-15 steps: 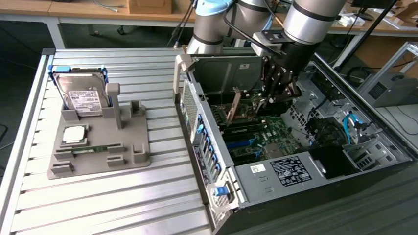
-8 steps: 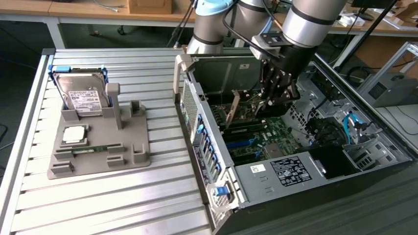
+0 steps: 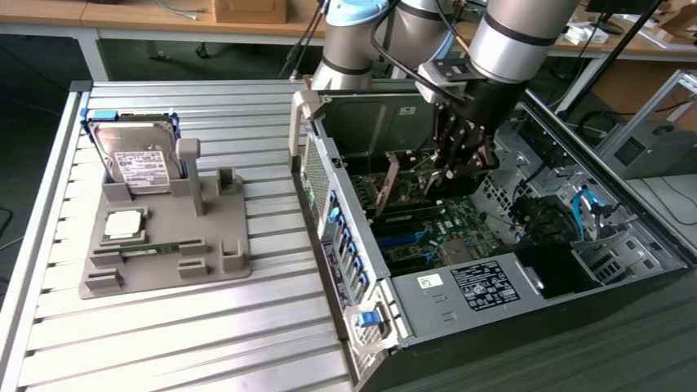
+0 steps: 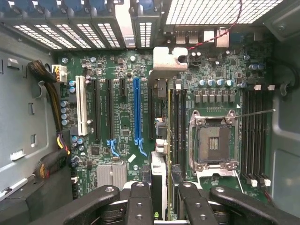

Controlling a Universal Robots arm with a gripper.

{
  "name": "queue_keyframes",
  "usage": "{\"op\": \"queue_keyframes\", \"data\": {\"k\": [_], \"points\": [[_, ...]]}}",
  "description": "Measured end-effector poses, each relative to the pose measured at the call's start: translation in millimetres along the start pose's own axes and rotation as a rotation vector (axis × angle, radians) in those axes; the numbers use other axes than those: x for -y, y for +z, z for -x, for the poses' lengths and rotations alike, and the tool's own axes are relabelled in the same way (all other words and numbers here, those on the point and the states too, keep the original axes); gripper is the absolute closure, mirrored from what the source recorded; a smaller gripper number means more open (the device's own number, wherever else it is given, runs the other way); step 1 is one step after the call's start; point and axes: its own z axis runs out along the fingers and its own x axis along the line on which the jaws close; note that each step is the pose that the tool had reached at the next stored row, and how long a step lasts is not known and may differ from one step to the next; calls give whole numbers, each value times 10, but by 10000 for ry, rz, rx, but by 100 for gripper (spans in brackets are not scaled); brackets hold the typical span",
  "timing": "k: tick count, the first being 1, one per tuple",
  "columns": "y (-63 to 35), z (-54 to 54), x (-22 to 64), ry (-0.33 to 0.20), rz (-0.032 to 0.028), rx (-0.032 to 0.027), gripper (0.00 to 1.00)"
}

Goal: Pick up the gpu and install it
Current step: 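Insert the gpu into the slot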

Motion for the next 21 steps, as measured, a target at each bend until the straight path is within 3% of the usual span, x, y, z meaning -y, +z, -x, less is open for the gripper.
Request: {"op": "queue_keyframes", "data": {"k": [21], "points": [[51,-40,-46,0,0,-3,73]]}}
